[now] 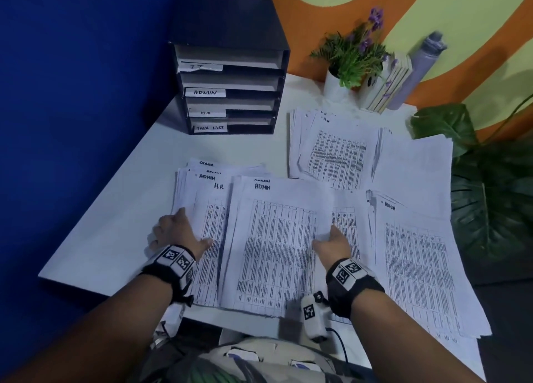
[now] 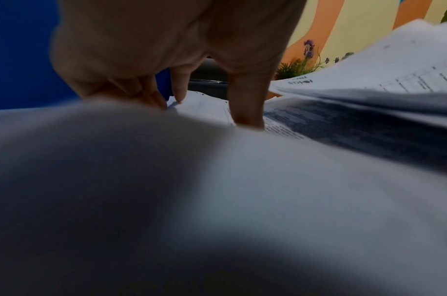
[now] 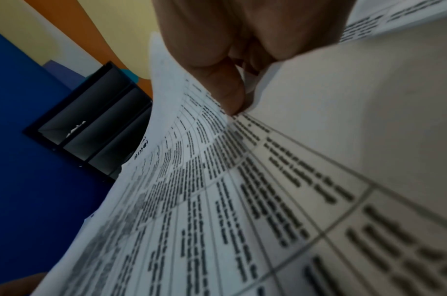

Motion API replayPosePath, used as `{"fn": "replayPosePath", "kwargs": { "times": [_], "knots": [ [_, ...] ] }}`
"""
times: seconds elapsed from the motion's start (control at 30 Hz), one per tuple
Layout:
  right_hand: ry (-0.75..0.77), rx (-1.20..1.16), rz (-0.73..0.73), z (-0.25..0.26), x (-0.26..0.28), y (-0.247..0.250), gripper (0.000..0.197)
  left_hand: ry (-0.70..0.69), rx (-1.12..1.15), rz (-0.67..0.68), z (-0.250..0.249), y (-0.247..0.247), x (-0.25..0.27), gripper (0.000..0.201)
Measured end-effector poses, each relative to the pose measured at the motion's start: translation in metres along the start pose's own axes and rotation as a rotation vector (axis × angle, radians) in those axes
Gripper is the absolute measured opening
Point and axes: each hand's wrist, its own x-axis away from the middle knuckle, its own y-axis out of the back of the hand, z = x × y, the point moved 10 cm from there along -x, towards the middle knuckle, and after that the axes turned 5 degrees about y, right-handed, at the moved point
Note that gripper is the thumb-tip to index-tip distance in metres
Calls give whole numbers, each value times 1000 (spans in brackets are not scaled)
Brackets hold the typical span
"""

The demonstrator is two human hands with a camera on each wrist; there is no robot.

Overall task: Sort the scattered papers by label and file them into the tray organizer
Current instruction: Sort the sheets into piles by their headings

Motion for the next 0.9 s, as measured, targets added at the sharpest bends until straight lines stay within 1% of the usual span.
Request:
{"fn": "replayPosePath", "kwargs": {
  "times": [0.13,0.17,0.27,0.33,0.4,0.47,0.53,0.57,0.63,0.7,0.8,0.83,0.9],
  "knots": [
    [-70,-18,-36,-12,-1,9,62,-6,25,17,5,-5,-3,88],
    [-82,-27,-49,-14,-2,12,57,-13,33,22,4,-5,-3,83],
    [-74,-48,-72,-13,-2,18,30,-36,36,41,1,-4,-2,70],
    [-56,-38,-60,-14,-3,16,36,-51,-2,80,-3,-7,0,60],
    [-52,-22,-27,-15,-5,10,42,-98,27,102,-11,-12,3,47],
    [-45,-11,22,-11,-5,6,46,-133,155,89,-19,-11,6,32],
    [-32,25,19,-6,-10,12,60,-140,266,57,-26,-4,9,25],
    [-25,35,-12,0,-11,21,64,-138,309,44,-29,0,11,27],
    [-18,61,-125,5,-17,47,63,-124,380,29,-34,8,12,36],
    [-30,83,-236,6,-21,82,57,-100,424,25,-36,13,11,40],
    [-70,188,-368,2,-23,142,47,-85,441,26,-40,17,11,41],
    [-97,225,-402,-2,-23,162,44,-80,443,23,-41,19,10,41],
    [-145,324,-428,-14,-25,198,33,-83,449,16,-43,19,11,38]
  ]
}}
